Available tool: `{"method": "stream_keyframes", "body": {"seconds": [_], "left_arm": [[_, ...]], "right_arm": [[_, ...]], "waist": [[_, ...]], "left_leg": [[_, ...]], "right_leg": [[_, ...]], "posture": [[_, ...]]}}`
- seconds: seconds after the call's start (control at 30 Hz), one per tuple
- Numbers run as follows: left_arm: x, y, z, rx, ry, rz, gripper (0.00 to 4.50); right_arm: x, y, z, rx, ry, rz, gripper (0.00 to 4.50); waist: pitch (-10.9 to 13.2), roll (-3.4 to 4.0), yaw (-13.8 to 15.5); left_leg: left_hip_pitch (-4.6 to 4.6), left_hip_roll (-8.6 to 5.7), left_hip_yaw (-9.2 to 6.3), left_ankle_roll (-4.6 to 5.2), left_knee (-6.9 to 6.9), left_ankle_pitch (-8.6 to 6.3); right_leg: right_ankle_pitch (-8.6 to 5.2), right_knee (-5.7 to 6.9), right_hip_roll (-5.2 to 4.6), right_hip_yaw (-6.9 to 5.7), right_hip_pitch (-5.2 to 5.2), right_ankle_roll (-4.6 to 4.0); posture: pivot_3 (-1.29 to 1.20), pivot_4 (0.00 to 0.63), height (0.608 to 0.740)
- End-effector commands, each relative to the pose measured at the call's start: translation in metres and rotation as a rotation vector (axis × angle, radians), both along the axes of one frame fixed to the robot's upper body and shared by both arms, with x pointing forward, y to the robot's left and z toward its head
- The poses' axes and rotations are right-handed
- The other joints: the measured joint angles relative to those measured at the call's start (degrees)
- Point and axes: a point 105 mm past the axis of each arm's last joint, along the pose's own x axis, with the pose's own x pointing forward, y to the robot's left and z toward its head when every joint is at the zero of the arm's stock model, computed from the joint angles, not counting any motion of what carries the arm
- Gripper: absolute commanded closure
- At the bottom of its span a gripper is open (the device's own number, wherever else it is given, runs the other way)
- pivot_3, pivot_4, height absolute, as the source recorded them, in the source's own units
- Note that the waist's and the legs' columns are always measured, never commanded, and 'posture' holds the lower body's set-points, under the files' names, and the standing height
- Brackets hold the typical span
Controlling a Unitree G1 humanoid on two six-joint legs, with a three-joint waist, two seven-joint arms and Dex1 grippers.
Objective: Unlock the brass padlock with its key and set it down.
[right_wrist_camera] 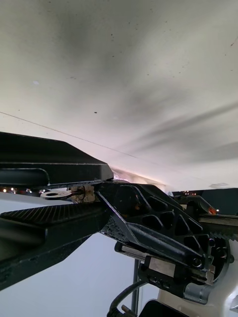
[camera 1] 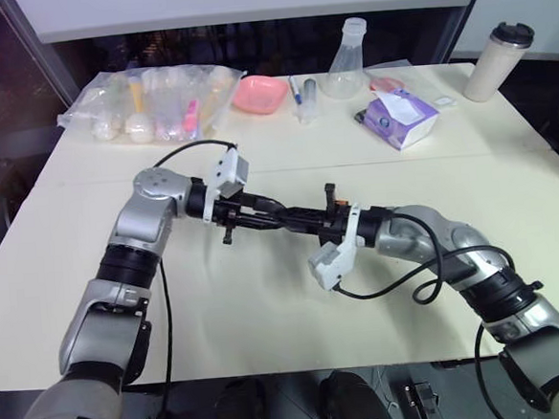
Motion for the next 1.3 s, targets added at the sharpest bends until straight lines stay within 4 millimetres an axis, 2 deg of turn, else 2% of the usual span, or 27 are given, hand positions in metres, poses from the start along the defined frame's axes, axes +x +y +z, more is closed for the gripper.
{"method": "stream_keyframes", "body": {"seconds": [0.03,0.17,0.33,0.5,0.6,0.83,0.87,1.1,1.3], "left_arm": [[-0.004,0.001,0.007,0.018,-0.026,-0.023,1.95],[-0.006,0.003,0.009,0.013,-0.024,-0.025,0.11],[-0.003,0.011,0.017,-0.014,-0.059,0.021,0.04],[0.002,0.032,0.041,-0.086,-0.079,0.12,0.04],[0.003,0.038,0.045,-0.102,-0.069,0.159,0.92],[-0.002,0.031,0.04,-0.097,-0.071,0.136,4.23],[-0.003,0.03,0.039,-0.099,-0.07,0.125,4.41],[-0.008,0.024,0.012,-0.013,-0.044,0.085,4.41],[-0.004,0.025,0.007,-0.008,-0.046,0.099,4.41]], "right_arm": [[0.001,0.001,0.017,0.031,-0.049,0.007,4.5],[0.002,0.0,0.017,0.036,-0.047,0.0,4.5],[0.003,-0.001,0.015,0.035,-0.032,-0.012,4.5],[0.002,-0.001,0.012,0.039,-0.02,-0.017,4.5],[0.002,-0.001,0.012,0.041,-0.017,-0.019,4.5],[0.002,0.0,0.011,0.045,-0.013,-0.017,4.5],[0.002,0.0,0.011,0.045,-0.013,-0.017,4.5],[0.002,-0.001,0.011,0.044,-0.01,-0.024,4.5],[0.002,-0.002,0.012,0.045,-0.007,-0.03,4.5]], "waist": [[0.0,0.0,0.0],[0.0,0.0,-0.01],[0.0,0.0,-0.03],[0.0,0.0,-0.1],[0.0,0.0,-0.12],[0.0,0.0,0.06],[0.0,0.0,0.01],[0.0,0.0,-0.06],[0.0,0.0,0.02]], "left_leg": [[0.0,0.0,0.0,0.0,0.0,0.0],[0.0,0.0,0.0,0.0,0.0,0.0],[0.0,0.0,0.0,0.0,0.0,0.0],[0.0,0.02,-0.01,0.0,0.0,0.0],[0.0,0.03,-0.01,0.0,-0.01,0.0],[0.01,0.0,-0.02,0.0,0.02,0.0],[0.01,0.01,-0.02,-0.01,0.02,0.0],[0.02,0.02,-0.01,-0.01,0.02,0.0],[0.01,0.01,-0.01,-0.01,0.02,0.0]], "right_leg": [[0.0,0.0,0.0,0.0,0.0,0.0],[0.0,0.0,0.0,0.0,0.0,0.0],[0.0,0.0,-0.02,0.0,0.0,0.0],[0.0,0.01,-0.06,0.0,-0.01,0.0],[0.0,0.03,-0.06,0.0,-0.02,0.0],[0.0,0.03,-0.05,0.0,0.01,0.0],[0.0,0.03,-0.05,0.0,0.01,0.0],[0.0,0.03,-0.03,0.0,0.0,0.0],[0.0,0.03,-0.04,0.0,0.01,0.0]], "posture": [[0.0,0.15,0.715],[0.0,0.15,0.715],[0.0,0.15,0.715],[0.0,0.15,0.715],[0.0,0.15,0.715],[0.0,0.15,0.715],[0.0,0.15,0.715],[0.0,0.15,0.715],[0.0,0.15,0.715]]}}
